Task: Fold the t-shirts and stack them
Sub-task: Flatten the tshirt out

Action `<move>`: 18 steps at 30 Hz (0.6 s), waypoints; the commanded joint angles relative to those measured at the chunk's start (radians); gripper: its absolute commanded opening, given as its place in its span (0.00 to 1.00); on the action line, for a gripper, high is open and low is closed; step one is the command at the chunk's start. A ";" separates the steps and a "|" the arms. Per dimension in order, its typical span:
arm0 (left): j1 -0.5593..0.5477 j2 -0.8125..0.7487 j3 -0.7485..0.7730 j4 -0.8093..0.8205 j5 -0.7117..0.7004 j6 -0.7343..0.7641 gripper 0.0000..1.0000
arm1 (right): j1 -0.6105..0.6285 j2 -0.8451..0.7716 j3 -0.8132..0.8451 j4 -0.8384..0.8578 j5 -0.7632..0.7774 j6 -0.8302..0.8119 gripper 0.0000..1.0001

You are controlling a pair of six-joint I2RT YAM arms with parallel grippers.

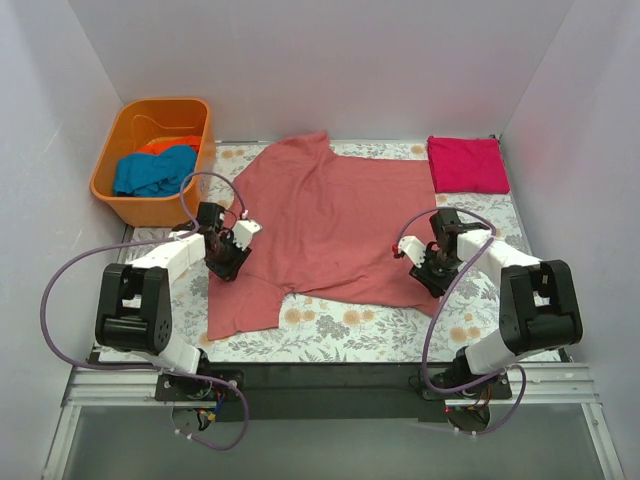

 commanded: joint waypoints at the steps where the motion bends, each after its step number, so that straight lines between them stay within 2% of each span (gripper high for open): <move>1: -0.008 -0.078 -0.082 -0.016 -0.129 -0.006 0.30 | 0.000 -0.029 -0.045 0.055 0.109 -0.031 0.38; 6: -0.026 -0.244 -0.186 -0.188 -0.132 0.008 0.25 | 0.000 -0.147 -0.142 0.048 0.183 -0.131 0.38; 9: -0.060 -0.336 -0.191 -0.364 -0.109 -0.002 0.24 | 0.000 -0.242 -0.136 0.006 0.174 -0.172 0.40; 11: -0.073 -0.356 -0.145 -0.425 -0.083 -0.003 0.24 | 0.000 -0.284 -0.107 -0.035 0.142 -0.185 0.41; 14: -0.073 -0.350 -0.017 -0.433 -0.038 -0.055 0.24 | -0.001 -0.279 -0.027 -0.053 0.087 -0.140 0.41; 18: -0.073 -0.212 0.100 -0.288 -0.012 -0.138 0.27 | 0.006 -0.189 0.066 -0.153 -0.031 -0.047 0.38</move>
